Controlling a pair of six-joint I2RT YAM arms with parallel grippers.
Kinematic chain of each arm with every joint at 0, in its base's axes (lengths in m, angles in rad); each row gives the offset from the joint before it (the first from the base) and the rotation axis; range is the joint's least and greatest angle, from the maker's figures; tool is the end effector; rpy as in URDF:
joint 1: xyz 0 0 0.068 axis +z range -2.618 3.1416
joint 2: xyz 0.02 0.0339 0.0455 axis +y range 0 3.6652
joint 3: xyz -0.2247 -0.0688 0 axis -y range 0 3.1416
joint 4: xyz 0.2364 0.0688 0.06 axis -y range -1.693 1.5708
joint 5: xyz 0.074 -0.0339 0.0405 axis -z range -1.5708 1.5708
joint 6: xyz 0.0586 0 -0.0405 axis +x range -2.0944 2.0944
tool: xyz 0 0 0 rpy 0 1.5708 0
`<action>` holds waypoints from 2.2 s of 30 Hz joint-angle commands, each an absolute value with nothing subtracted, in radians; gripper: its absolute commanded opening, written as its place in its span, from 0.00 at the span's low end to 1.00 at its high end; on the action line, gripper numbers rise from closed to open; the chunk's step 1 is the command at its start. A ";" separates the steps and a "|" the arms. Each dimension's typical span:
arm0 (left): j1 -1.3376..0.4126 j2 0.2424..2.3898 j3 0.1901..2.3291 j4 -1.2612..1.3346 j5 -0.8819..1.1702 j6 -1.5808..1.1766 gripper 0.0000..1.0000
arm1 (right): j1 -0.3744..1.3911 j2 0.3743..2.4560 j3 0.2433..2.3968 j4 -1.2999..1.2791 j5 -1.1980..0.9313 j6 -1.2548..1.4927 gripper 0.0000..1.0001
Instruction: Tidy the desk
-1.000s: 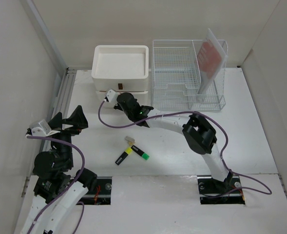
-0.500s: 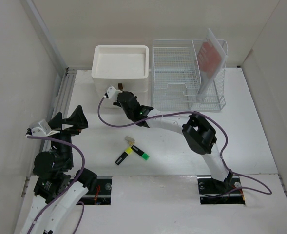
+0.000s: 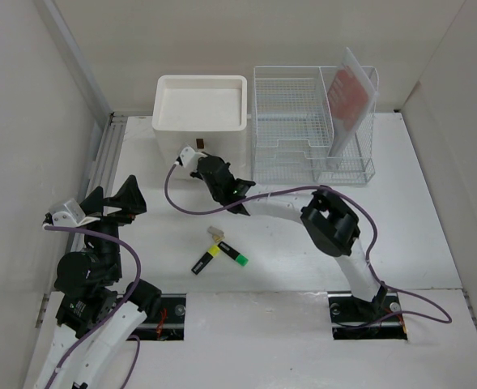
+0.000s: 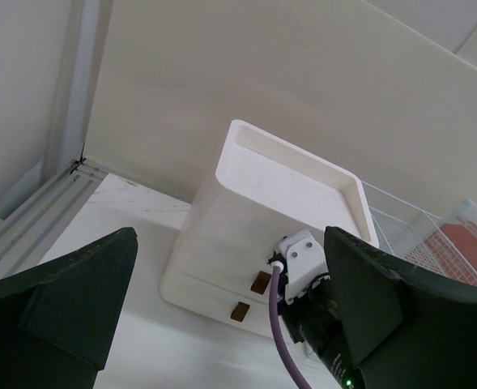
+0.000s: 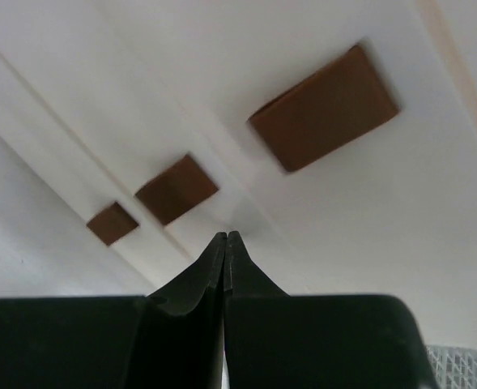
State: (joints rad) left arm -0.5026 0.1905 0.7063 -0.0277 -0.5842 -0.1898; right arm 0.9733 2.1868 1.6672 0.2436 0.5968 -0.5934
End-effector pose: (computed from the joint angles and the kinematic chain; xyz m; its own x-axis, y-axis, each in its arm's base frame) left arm 0.0891 -0.0121 0.3825 0.4083 -0.4040 -0.8186 0.0529 0.9057 -0.4206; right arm 0.3100 0.3970 0.1982 0.0852 -0.6970 -0.7120 -0.4005 0.6304 -0.6650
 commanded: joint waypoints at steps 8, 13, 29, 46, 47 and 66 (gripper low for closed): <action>-0.506 0.199 0.695 0.006 -0.580 -0.179 1.00 | 1.025 1.838 1.506 -0.030 0.187 -0.443 0.10; -0.506 0.288 0.695 0.006 -0.580 -0.201 1.00 | 1.025 1.665 1.497 -0.140 0.130 -0.495 1.00; -0.497 1.014 0.795 -0.006 -0.313 -0.322 0.85 | 0.567 1.207 1.468 -0.158 0.009 -0.244 0.97; -0.376 1.110 0.387 0.663 -0.038 -0.753 0.75 | 0.477 1.108 1.387 -0.129 -0.089 -0.176 0.97; -0.376 1.121 0.387 0.685 -0.038 -0.738 0.75 | 0.477 1.108 1.387 -0.129 -0.089 -0.176 0.97; -0.348 1.439 0.567 0.698 -0.121 -0.492 0.73 | 0.477 1.144 1.368 -0.110 -0.089 -0.176 0.97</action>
